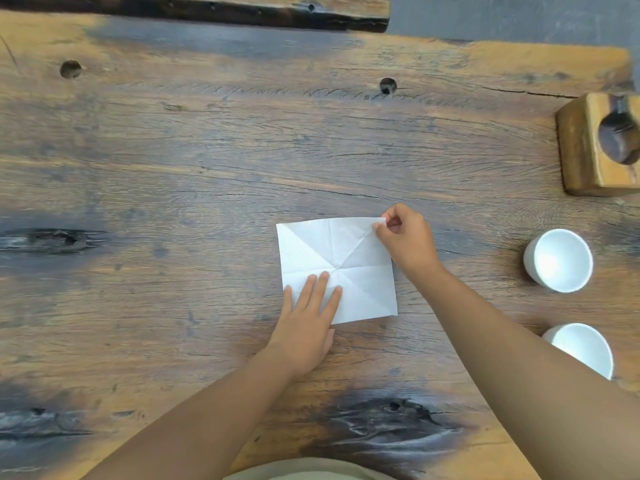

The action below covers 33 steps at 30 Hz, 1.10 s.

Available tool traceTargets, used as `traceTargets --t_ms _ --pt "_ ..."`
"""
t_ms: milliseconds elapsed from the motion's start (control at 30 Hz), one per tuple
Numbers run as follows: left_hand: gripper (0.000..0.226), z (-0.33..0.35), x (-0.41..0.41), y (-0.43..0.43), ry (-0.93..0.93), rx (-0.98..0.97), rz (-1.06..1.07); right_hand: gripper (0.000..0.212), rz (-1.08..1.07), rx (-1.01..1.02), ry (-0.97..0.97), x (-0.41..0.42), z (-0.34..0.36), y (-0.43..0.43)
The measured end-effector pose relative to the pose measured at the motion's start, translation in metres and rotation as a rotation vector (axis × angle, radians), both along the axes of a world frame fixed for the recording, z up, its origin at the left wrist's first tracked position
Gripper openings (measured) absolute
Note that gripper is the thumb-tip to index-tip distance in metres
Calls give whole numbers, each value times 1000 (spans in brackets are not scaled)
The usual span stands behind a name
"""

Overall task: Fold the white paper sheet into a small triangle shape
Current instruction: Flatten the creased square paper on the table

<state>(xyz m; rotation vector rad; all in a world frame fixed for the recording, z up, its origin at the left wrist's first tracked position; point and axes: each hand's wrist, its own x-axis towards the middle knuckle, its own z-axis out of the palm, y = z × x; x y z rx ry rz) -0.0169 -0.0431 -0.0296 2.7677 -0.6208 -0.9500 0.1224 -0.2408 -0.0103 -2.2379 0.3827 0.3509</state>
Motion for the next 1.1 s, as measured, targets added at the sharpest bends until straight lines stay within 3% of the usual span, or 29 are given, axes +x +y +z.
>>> traceTargets --t_ms 200,500,767,933,1100 --pt "70 0 -17 36 -17 42 20 14 124 21 -77 -17 28 24" --pt "70 2 -56 72 -40 3 -3 16 337 74 8 -81 30 73" --pt "74 1 -71 74 -54 27 8 6 590 -122 49 -121 6 94" --pt "75 -4 -73 75 -76 24 0 23 714 -197 103 -130 -3 99" --pt "73 -6 -78 67 -59 87 7 36 700 -130 135 -128 -3 88"
